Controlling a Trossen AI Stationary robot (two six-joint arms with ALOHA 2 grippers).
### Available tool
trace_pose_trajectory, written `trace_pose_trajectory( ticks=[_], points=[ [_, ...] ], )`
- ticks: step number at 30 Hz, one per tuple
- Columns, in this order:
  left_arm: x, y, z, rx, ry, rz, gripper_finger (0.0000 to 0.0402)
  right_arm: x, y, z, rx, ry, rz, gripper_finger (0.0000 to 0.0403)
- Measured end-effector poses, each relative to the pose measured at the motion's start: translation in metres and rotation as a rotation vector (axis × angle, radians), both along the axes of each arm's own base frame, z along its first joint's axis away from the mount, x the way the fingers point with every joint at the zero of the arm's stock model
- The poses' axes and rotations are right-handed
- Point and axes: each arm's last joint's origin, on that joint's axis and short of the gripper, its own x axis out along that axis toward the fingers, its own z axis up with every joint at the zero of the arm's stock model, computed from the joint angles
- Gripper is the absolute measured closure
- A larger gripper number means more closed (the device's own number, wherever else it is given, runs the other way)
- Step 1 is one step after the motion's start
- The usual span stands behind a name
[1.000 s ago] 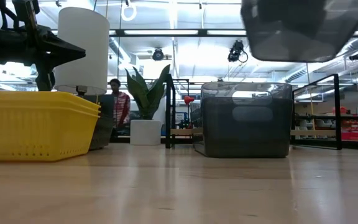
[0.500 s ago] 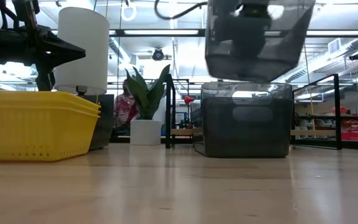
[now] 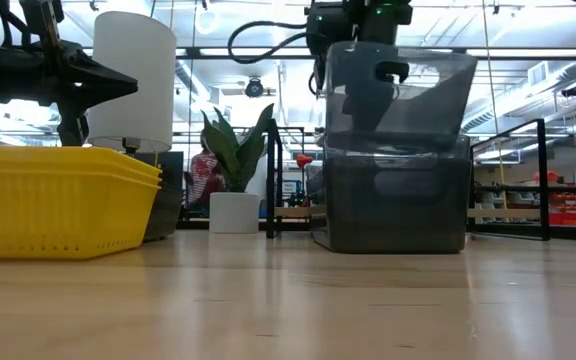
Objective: Stack baskets on shelf by color
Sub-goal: Stack the bottom gray bin on the stacked gray bins
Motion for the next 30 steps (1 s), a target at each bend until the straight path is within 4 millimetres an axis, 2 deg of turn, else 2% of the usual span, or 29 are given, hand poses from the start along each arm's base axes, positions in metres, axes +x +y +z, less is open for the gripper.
trace_pose_trajectory(
  ticks=[14, 17, 25, 30],
  points=[
    [0.000, 0.000, 0.001, -0.001, -0.005, 0.000, 0.0364, 0.012, 0.000, -0.025, 0.000, 0.010, 0.061, 0.0385],
    [0.000, 0.000, 0.000, 0.000, 0.000, 0.000, 0.0363, 0.014, 0.000, -0.028, 0.005, 0.009, 0.064, 0.0359],
    [0.000, 0.000, 0.000, -0.001, -0.001, 0.000, 0.0371, 0.012, 0.002, -0.029, 0.026, 0.026, 0.074, 0.0258],
    [0.000, 0.000, 0.000, 0.000, 0.000, 0.000, 0.0367, 0.011, 0.001, -0.024, -0.010, 0.052, 0.049, 0.0219]
  ],
)
